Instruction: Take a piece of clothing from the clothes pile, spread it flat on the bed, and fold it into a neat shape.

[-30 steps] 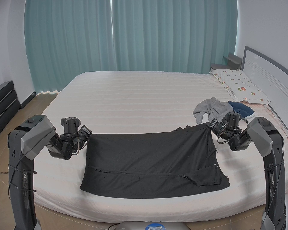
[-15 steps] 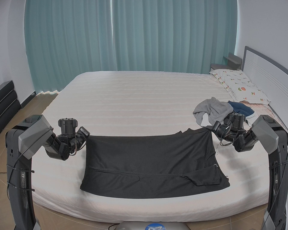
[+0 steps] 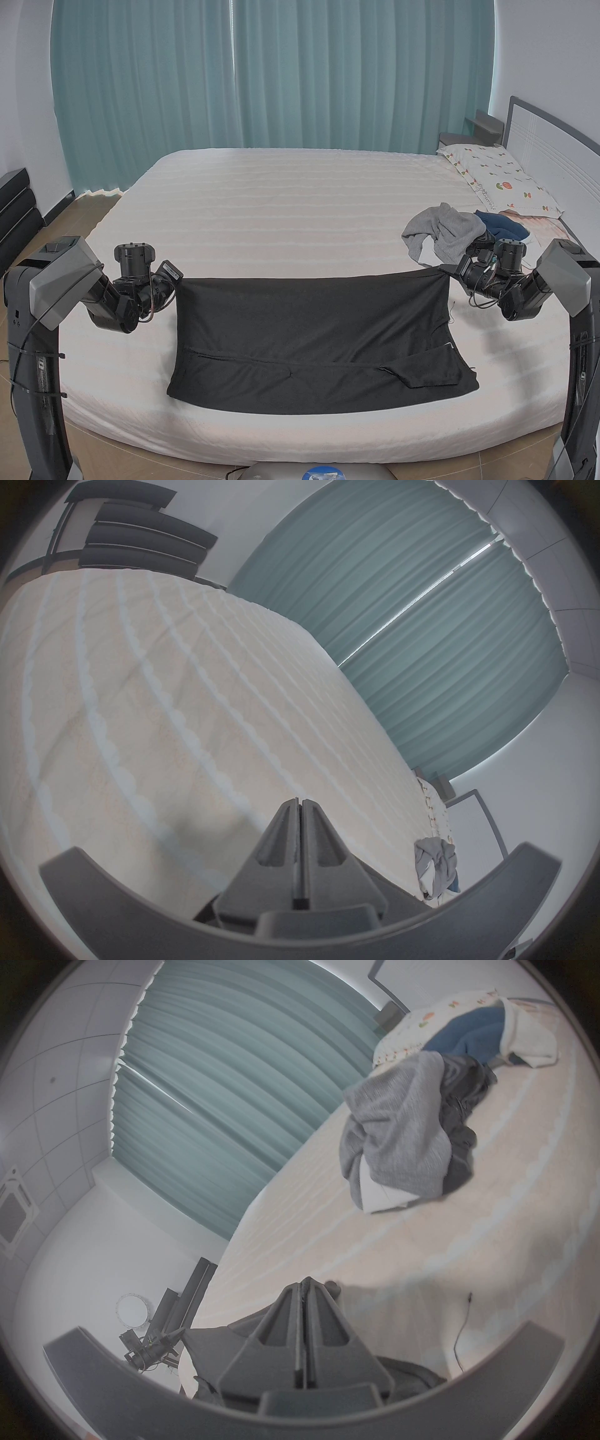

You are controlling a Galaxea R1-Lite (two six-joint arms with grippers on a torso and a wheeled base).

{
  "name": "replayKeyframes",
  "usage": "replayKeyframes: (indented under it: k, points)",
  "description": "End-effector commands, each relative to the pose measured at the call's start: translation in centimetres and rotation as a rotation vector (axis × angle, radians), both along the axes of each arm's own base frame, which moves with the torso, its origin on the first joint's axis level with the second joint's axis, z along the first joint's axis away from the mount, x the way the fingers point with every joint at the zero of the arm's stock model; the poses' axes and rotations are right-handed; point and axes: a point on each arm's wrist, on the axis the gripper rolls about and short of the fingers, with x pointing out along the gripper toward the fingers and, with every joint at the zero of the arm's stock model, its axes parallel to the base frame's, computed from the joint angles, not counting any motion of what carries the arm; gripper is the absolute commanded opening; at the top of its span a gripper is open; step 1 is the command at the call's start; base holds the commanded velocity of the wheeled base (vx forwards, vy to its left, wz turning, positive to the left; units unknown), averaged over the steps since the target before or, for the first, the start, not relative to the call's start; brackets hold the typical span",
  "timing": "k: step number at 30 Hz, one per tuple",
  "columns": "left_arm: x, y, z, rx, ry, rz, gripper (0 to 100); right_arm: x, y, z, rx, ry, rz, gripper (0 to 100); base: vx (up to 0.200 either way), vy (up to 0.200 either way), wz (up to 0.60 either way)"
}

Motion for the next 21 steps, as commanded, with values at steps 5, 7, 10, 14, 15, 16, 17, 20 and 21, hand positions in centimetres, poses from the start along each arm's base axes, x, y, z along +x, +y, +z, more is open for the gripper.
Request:
replayKeyframes:
  k: [5, 7, 10, 14, 15, 16, 17, 20, 21]
  points:
    - [0.3, 0.1, -0.8, 0.0, -0.027, 0.003, 0, 0.1, 0.9, -1.8, 0.001, 0.008, 0.011, 0, 0.0, 0.0, 0.0]
    - [0.0, 0.2, -1.2, 0.005, -0.01, 0.001, 0, 0.0, 0.9, -1.7, 0.005, 0.009, 0.011, 0, 0.0, 0.0, 0.0]
    - [-0.3, 0.4, -1.3, 0.003, -0.001, 0.0, 0, -0.3, 0.9, -1.1, 0.009, 0.011, 0.02, 0, 0.0, 0.0, 0.0]
    - [-1.2, 0.4, -1.3, -0.013, 0.021, -0.04, 0, -1.1, 0.4, -0.2, 0.015, 0.024, 0.025, 0, 0.0, 0.0, 0.0]
    - [-1.5, 0.3, -1.1, -0.015, 0.023, -0.053, 0, -1.4, 0.1, 0.2, 0.018, 0.029, 0.03, 0, 0.0, 0.0, 0.0]
    - [-1.7, 0.3, -1.0, -0.014, 0.025, -0.061, 0, -1.6, -0.1, 0.4, 0.021, 0.031, 0.032, 0, 0.0, 0.0, 0.0]
    - [-1.8, 0.3, -1.0, -0.012, 0.029, -0.069, 0, -1.9, -0.2, 0.7, 0.024, 0.028, 0.041, 0, 0.0, 0.0, 0.0]
    - [-2.1, 0.2, -1.2, 0.003, 0.038, -0.078, 0, -2.5, -0.5, 1.1, 0.029, 0.034, 0.05, 0, 0.0, 0.0, 0.0]
    - [-2.1, 0.2, -1.2, 0.013, 0.037, -0.085, 0, -2.9, -0.7, 0.9, 0.033, 0.044, 0.052, 0, 0.0, 0.0, 0.0]
